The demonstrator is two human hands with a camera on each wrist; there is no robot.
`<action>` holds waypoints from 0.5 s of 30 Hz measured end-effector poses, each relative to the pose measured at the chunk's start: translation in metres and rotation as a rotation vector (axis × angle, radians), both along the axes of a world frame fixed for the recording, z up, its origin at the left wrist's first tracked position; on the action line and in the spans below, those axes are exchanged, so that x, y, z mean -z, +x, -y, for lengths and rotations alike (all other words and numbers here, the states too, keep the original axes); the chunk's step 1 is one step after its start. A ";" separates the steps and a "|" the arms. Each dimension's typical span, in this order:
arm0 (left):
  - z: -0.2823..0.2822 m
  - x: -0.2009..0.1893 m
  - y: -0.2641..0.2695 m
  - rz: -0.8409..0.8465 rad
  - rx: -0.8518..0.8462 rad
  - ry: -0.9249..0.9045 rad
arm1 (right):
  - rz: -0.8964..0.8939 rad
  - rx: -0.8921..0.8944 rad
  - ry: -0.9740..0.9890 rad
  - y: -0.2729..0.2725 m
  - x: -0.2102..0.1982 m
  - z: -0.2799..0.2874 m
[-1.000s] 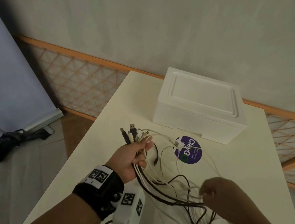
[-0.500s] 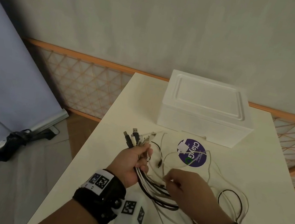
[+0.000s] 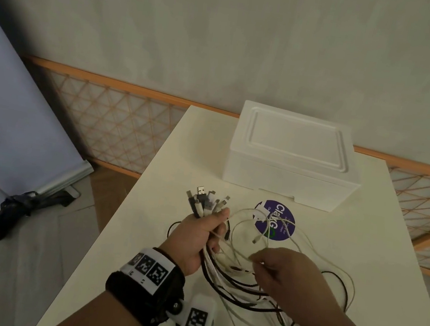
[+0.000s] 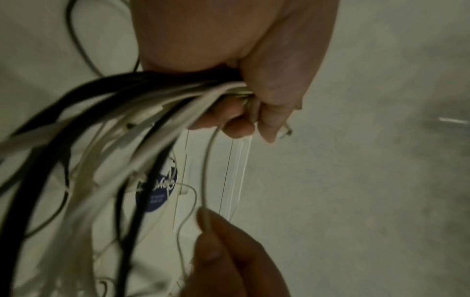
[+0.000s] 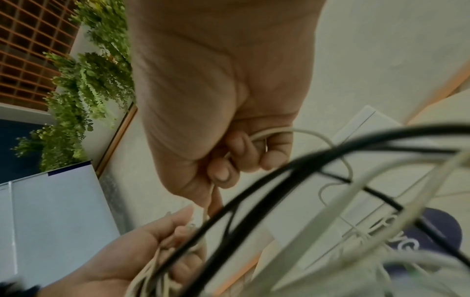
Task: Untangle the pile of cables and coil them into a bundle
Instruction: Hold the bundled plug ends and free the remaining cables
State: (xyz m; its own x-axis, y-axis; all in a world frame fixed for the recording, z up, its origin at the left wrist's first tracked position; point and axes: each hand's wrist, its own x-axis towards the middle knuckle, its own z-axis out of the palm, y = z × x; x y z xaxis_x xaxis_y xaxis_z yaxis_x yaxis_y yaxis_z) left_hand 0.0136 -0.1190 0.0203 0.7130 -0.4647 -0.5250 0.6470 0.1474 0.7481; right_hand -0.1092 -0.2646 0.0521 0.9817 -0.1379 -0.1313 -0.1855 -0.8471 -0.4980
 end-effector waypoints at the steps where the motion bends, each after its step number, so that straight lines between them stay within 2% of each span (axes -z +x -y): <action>1: -0.002 0.000 0.001 -0.015 -0.033 -0.002 | 0.030 0.009 -0.037 0.001 -0.001 0.005; 4: -0.017 0.003 0.009 -0.197 -0.215 -0.233 | 0.201 0.101 -0.195 0.002 -0.005 0.036; 6: -0.031 0.009 0.014 -0.247 -0.310 -0.325 | 0.336 0.145 -0.276 -0.002 -0.009 0.058; 11: -0.062 0.035 0.018 -0.245 -0.389 -0.239 | 0.399 0.146 -0.422 -0.016 -0.008 0.068; 15: -0.100 0.061 0.030 -0.288 -0.517 -0.125 | 0.305 0.391 -0.445 -0.037 0.000 0.097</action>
State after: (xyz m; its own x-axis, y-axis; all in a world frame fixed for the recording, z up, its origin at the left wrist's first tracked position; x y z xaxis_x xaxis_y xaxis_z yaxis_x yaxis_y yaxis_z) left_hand 0.0434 -0.0188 -0.0409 0.7002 -0.1670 -0.6941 0.6422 0.5722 0.5101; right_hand -0.1463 -0.3619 0.0517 0.8327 -0.4682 0.2958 -0.4271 -0.8829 -0.1953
